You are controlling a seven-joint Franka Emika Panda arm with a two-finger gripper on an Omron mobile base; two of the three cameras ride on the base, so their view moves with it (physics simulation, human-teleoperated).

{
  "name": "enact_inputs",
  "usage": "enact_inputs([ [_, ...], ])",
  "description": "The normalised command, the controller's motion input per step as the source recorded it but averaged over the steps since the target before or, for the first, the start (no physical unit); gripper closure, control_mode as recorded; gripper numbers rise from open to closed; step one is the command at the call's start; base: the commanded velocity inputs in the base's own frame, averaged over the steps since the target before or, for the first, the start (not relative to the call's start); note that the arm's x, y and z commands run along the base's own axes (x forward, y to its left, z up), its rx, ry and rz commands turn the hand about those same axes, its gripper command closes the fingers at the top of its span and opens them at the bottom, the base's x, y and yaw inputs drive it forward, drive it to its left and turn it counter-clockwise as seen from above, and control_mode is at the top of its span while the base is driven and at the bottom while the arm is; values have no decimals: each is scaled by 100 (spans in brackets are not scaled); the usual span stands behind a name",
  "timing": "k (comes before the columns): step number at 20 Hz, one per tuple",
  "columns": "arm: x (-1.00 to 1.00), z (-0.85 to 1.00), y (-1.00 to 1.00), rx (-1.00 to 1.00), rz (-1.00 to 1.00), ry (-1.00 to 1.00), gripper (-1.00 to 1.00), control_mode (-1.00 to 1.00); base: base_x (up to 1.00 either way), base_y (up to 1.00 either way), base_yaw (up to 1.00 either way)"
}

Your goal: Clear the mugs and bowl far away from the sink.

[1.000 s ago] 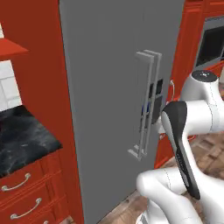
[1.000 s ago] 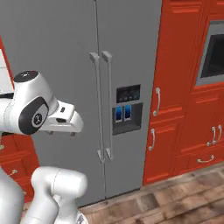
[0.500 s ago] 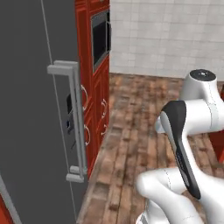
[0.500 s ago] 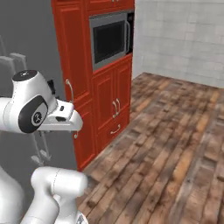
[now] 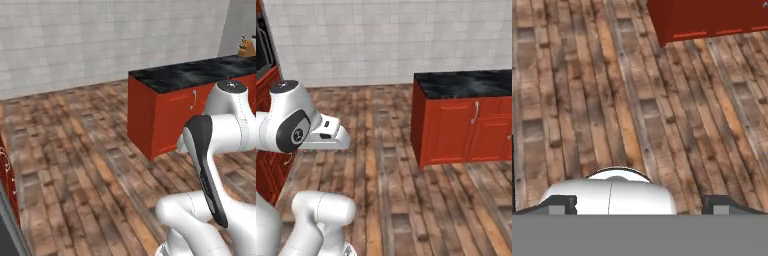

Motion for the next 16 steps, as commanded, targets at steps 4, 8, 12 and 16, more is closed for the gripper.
enact_inputs([
  [4, 0, 0, 0, 0, 0, 0, -100, 100, 0, 0, -100],
  [8, 0, 0, 0, 0, 0, 0, -100, 100, 0, 0, -100],
  [12, 0, 0, 0, 0, 0, 0, -100, 100, 0, 0, -100],
  [16, 0, 0, 0, 0, 0, 0, -100, 100, 61, 12, -73],
])
